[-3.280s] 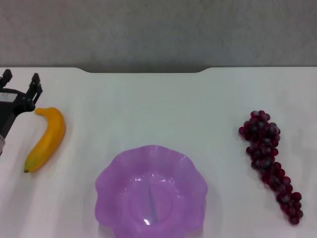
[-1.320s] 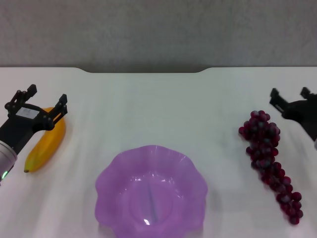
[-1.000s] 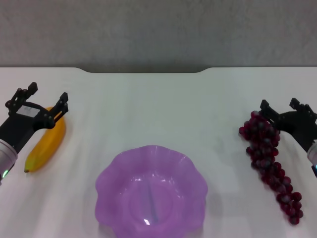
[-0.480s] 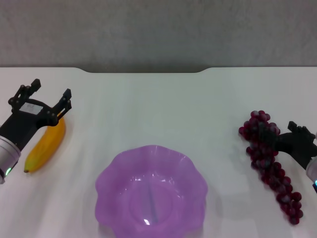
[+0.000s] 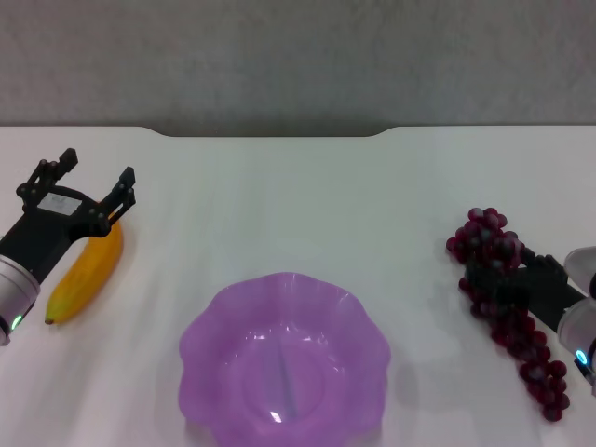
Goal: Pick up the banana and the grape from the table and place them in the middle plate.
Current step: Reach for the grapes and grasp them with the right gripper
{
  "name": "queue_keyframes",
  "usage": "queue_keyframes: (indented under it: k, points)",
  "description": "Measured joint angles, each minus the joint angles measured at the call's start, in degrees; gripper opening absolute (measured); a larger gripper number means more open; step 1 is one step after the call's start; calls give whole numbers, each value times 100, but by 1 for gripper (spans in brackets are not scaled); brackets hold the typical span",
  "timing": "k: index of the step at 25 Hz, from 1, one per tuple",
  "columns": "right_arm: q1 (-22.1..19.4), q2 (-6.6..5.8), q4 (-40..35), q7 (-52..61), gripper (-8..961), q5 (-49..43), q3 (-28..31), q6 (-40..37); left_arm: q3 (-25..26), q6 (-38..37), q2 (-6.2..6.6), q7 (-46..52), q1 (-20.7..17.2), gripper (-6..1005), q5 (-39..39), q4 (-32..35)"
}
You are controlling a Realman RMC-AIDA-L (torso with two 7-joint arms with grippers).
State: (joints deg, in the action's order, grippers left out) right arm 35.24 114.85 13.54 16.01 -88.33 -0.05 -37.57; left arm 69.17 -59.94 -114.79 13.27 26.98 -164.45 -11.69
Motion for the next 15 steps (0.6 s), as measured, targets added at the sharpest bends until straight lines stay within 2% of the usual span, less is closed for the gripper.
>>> queue_keyframes:
  k: [15]
  points:
    - [4,2,88,6,897,1,-213,306,0,-39,10,0,-9,830,0,1]
